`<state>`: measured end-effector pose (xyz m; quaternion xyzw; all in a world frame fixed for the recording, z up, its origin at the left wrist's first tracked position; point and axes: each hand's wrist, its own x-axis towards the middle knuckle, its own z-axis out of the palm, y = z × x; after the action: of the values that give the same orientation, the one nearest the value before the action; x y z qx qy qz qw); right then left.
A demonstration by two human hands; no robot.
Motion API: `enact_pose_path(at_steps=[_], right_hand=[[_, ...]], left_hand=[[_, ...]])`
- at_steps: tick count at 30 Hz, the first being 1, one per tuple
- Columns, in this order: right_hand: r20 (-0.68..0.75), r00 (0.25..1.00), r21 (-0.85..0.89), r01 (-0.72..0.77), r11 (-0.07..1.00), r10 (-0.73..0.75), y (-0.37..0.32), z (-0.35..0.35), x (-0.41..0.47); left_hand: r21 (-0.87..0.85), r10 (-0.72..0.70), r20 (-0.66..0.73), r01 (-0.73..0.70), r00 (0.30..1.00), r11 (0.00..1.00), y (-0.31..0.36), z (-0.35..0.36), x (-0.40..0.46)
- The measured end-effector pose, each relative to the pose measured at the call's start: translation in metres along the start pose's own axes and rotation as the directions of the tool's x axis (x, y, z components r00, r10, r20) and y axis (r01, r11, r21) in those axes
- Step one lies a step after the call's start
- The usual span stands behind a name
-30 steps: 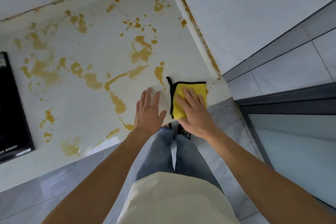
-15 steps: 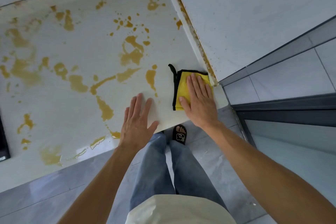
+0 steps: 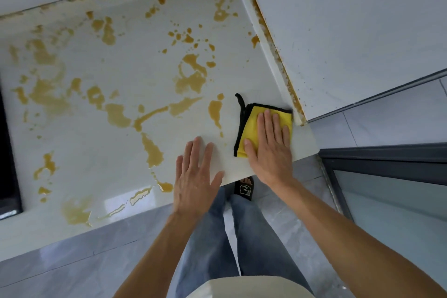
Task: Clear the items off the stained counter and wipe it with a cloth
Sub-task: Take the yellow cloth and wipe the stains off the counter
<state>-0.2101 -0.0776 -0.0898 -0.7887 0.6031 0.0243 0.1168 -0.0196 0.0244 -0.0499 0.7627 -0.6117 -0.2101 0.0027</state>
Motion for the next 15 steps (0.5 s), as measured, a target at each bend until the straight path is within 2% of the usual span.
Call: enact_pose_path(at_steps=[3,7,11,15], right_hand=[[0.002,0.985,-0.032,0.17,0.985,-0.17,-0.023,0.009,-0.002],[0.078,0.925,-0.084,0.378,0.922,-0.372,0.026,0.009,-0.039],[0.146,0.923,-0.135,0.376,0.917,-0.357,0.075,-0.011,-0.021],[0.103,0.955,-0.11,0.287,0.952,-0.276,0.033,-0.006,0.006]], left_hand=[[-0.025,0.005,0.02,-0.004,1.0,1.0,-0.003,-0.001,0.002],[-0.057,0.011,0.038,-0.009,0.999,0.998,-0.005,-0.005,0.001],[-0.069,0.019,0.035,-0.017,0.999,0.997,-0.006,-0.004,0.001],[-0.087,0.014,0.024,-0.012,1.0,0.996,-0.007,-0.002,0.0]])
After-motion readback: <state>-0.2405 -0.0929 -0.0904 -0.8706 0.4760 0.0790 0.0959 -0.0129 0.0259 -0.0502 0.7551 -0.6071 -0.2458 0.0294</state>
